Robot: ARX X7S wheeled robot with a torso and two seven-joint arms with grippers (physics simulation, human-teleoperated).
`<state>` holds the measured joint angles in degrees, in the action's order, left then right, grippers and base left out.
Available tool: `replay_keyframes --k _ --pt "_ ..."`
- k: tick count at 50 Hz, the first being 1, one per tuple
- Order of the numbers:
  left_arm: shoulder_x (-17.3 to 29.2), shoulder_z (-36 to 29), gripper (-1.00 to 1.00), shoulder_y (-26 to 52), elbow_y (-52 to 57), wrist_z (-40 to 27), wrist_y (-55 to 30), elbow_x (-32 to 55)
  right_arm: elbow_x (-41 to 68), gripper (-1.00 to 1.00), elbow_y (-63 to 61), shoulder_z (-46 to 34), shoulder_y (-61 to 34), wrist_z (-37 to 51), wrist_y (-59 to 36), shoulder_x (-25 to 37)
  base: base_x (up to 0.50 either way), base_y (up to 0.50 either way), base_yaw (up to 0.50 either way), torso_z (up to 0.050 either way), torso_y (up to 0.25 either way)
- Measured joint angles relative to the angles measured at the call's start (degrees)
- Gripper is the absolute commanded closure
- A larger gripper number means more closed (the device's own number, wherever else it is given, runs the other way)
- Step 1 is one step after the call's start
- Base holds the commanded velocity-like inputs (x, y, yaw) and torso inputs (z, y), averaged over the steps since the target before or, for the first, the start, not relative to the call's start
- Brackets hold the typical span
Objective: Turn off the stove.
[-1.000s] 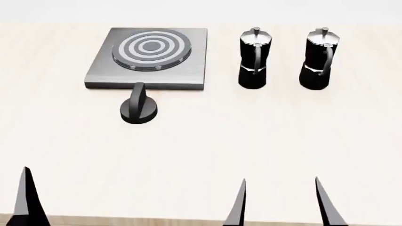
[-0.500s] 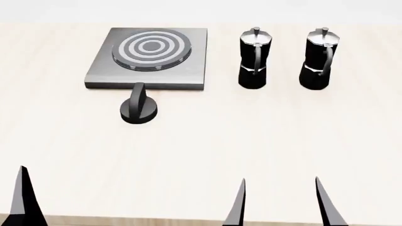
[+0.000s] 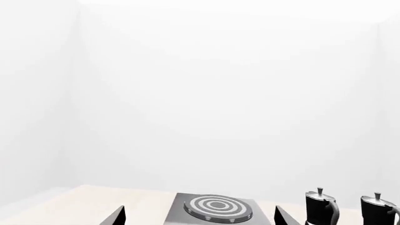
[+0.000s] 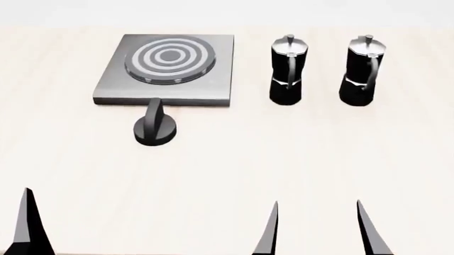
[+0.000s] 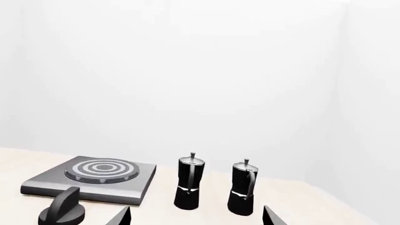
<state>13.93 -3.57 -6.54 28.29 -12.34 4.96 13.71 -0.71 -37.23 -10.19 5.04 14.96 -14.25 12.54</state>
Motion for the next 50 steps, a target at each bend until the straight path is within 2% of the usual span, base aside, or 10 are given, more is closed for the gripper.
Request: replay_keyframes --k 50 --pt "1.1 -0.9 -1.00 0.0 -0.4 -1.5 0.9 0.1 1.5 -1.00 -0.1 -1.7 -0.2 2.4 0.5 2.3 0.20 0.00 0.00 0.000 0.000"
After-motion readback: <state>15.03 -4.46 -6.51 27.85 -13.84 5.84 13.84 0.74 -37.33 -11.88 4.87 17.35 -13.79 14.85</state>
